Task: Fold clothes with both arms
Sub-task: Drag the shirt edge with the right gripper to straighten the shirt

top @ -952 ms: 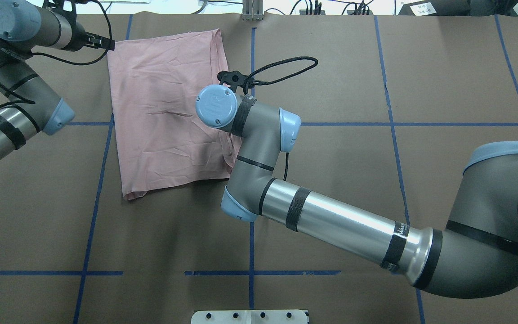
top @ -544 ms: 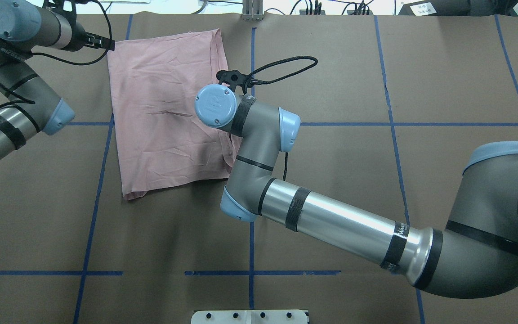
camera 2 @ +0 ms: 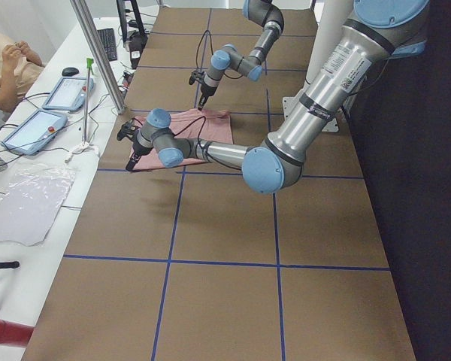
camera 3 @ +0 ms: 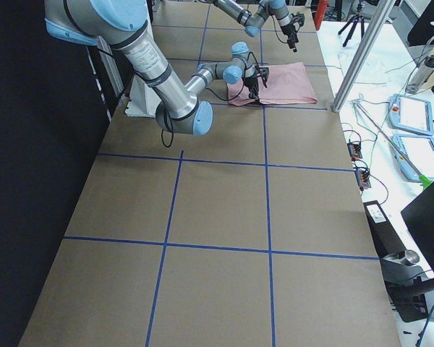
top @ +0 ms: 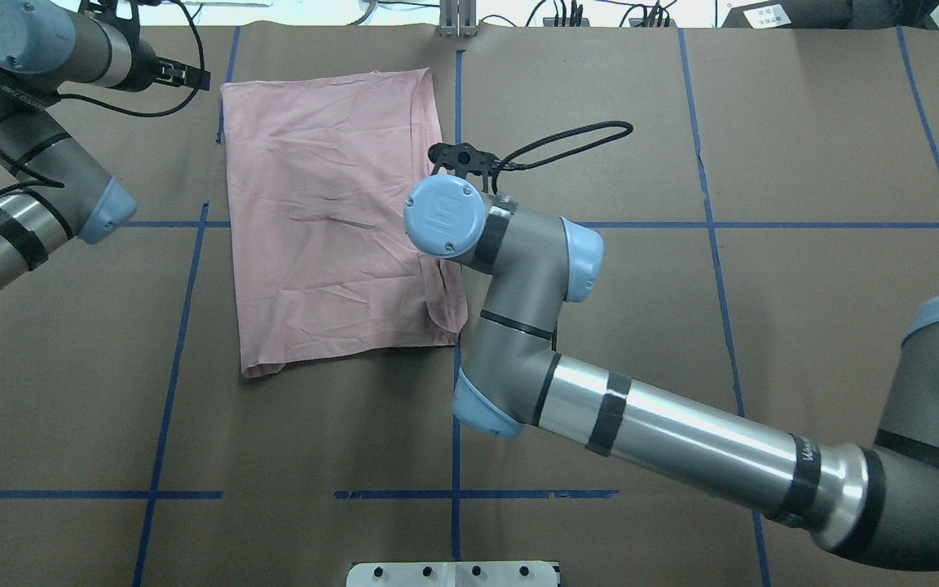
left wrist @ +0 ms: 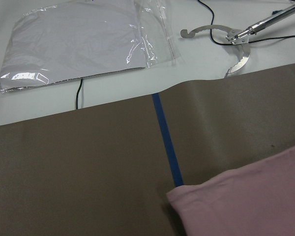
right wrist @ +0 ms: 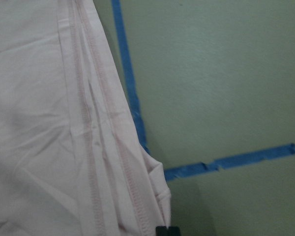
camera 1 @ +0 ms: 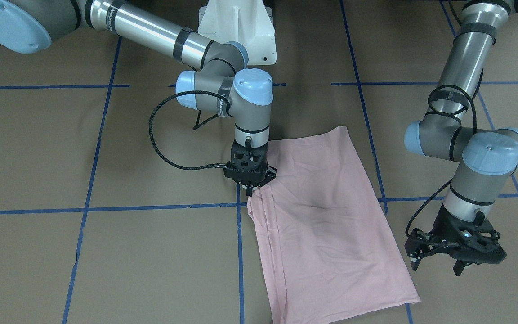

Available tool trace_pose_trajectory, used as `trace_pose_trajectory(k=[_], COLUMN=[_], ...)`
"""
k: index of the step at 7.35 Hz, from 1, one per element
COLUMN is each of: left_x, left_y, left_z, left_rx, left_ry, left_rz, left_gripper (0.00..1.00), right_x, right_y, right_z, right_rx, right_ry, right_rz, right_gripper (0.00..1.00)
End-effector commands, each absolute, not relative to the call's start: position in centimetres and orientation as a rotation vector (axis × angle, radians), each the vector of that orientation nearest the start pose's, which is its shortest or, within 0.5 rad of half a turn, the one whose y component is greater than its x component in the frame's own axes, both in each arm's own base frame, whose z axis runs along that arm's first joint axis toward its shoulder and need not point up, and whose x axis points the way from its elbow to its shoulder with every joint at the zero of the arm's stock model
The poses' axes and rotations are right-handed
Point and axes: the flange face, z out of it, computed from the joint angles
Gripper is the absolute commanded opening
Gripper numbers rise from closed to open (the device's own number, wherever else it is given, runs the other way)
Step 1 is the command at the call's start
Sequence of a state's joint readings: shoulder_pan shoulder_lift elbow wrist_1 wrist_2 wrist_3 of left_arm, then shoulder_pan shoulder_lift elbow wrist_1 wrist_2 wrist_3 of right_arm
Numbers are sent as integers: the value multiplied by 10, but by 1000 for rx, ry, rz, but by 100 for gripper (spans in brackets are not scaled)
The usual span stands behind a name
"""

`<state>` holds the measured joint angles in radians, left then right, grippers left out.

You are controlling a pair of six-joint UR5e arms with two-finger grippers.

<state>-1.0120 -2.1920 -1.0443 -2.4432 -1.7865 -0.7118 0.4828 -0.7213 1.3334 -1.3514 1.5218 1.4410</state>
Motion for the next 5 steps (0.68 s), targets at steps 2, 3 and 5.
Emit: trace_pose_trajectory(k=[2, 3, 5], left_x=[318, 318, 318], left_y=[-715, -715, -714], left_z=[439, 438, 431], left_rx=[662, 664, 674], left_ry=[738, 739, 747], left_rz=[-34, -34, -32], left_gripper=[100, 100, 100], right_x=[-544, -540, -550], right_y=[-379, -356, -331], right_z=[284, 298, 305], right_rx=[344, 370, 395], right_ry=[-798, -783, -769], right_rz=[298, 287, 262], right_gripper=[0, 0, 99])
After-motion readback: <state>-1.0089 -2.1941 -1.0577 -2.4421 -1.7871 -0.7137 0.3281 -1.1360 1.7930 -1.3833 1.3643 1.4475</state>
